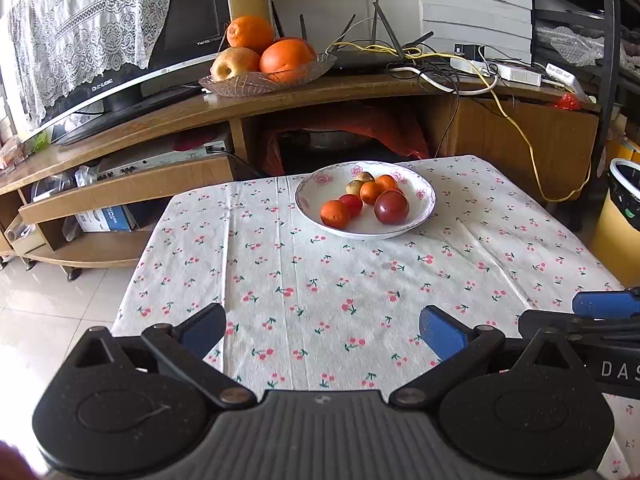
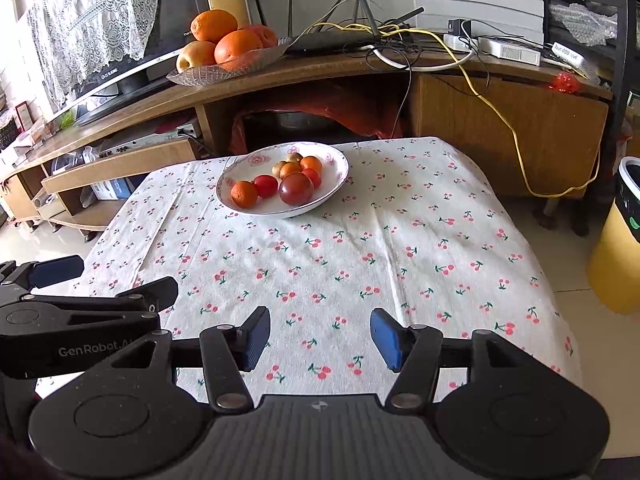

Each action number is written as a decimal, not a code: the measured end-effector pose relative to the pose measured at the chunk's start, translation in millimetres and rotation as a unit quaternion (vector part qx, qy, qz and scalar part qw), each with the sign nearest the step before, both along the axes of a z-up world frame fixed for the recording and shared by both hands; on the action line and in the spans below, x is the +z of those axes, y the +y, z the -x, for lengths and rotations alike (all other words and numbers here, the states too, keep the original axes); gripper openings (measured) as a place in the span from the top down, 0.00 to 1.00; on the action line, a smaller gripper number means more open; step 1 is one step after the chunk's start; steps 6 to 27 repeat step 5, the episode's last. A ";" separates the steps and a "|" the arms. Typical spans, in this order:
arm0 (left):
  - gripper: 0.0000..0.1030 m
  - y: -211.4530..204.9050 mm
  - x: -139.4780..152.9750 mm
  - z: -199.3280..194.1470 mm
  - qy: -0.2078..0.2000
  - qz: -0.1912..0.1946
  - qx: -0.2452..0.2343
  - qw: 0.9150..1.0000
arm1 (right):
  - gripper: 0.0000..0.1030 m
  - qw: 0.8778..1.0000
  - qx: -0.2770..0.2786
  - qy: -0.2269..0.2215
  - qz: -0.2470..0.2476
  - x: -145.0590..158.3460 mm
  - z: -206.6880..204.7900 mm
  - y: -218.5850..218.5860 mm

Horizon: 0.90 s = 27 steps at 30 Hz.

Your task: Organize fruits

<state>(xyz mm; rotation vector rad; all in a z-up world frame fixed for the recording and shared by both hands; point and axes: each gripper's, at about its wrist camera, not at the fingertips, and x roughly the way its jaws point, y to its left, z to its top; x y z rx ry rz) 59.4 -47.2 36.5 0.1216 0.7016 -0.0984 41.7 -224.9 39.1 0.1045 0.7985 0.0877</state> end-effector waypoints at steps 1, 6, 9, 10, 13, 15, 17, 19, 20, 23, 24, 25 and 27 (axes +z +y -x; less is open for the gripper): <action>0.00 0.2 0.0 1.9 0.001 0.000 0.000 1.000 | 0.49 1.000 0.000 -0.001 -0.001 0.4 2.5 0.5; 0.00 -0.7 -0.1 10.3 0.000 -0.001 -0.003 1.000 | 0.49 1.000 -0.001 -0.004 -0.003 1.5 9.2 2.2; 0.00 -0.7 -0.1 10.3 0.000 -0.001 -0.003 1.000 | 0.49 1.000 -0.001 -0.004 -0.003 1.5 9.2 2.2; 0.00 -0.7 -0.1 10.3 0.000 -0.001 -0.003 1.000 | 0.49 1.000 -0.001 -0.004 -0.003 1.5 9.2 2.2; 0.00 -0.7 -0.1 10.3 0.000 -0.001 -0.003 1.000 | 0.49 1.000 -0.001 -0.004 -0.003 1.5 9.2 2.2; 0.00 -0.7 -0.1 10.3 0.000 -0.001 -0.003 1.000 | 0.49 1.000 -0.001 -0.004 -0.003 1.5 9.2 2.2; 0.00 -0.7 -0.1 10.3 0.000 -0.001 -0.003 1.000 | 0.49 1.000 -0.001 -0.004 -0.003 1.5 9.2 2.2; 0.00 -0.7 -0.1 10.3 0.000 -0.001 -0.003 1.000 | 0.49 1.000 -0.001 -0.004 -0.003 1.5 9.2 2.2; 0.00 -0.7 -0.1 10.3 0.000 -0.001 -0.003 1.000 | 0.49 1.000 -0.001 -0.004 -0.003 1.5 9.2 2.2; 0.00 -0.7 -0.1 10.3 0.000 -0.001 -0.003 1.000 | 0.49 1.000 -0.001 -0.004 -0.003 1.5 9.2 2.2; 0.00 -0.7 -0.1 10.3 0.000 -0.001 -0.003 1.000 | 0.49 1.000 -0.001 -0.004 -0.003 1.5 9.2 2.2; 0.00 -0.7 -0.1 10.3 0.000 -0.001 -0.003 1.000 | 0.49 1.000 -0.001 -0.004 -0.003 1.5 9.2 2.2; 0.00 -0.7 -0.1 10.3 0.000 -0.001 -0.003 1.000 | 0.49 1.000 -0.001 -0.004 -0.003 1.5 9.2 2.2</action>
